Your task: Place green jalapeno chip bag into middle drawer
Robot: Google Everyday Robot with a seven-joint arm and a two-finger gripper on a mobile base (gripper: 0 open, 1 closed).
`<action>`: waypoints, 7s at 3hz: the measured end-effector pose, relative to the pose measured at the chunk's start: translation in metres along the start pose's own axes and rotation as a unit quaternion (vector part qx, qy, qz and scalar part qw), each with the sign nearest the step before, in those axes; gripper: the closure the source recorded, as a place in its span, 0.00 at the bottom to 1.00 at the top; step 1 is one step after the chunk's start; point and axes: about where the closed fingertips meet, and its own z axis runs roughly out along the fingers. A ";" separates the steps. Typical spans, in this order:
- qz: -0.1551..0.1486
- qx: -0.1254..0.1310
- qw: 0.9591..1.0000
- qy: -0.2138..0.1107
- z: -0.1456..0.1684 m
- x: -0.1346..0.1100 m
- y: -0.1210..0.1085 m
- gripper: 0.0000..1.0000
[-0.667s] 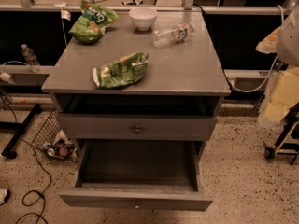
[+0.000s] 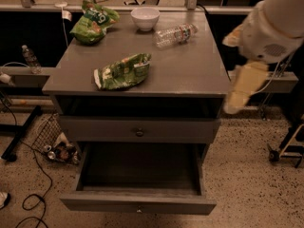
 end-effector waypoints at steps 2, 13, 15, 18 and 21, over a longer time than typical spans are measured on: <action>-0.106 0.041 0.988 -0.102 0.069 -0.119 -0.063 0.00; -0.141 0.011 0.987 -0.076 0.117 -0.142 -0.098 1.00; -0.138 -0.039 0.985 -0.094 0.088 -0.140 -0.064 1.00; -0.059 -0.063 0.990 -0.108 0.123 -0.108 0.021 1.00; 0.035 -0.079 0.993 -0.080 0.212 -0.079 0.103 1.00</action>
Offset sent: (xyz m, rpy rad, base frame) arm 0.1237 0.1698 -0.0109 0.1748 -0.2438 0.3153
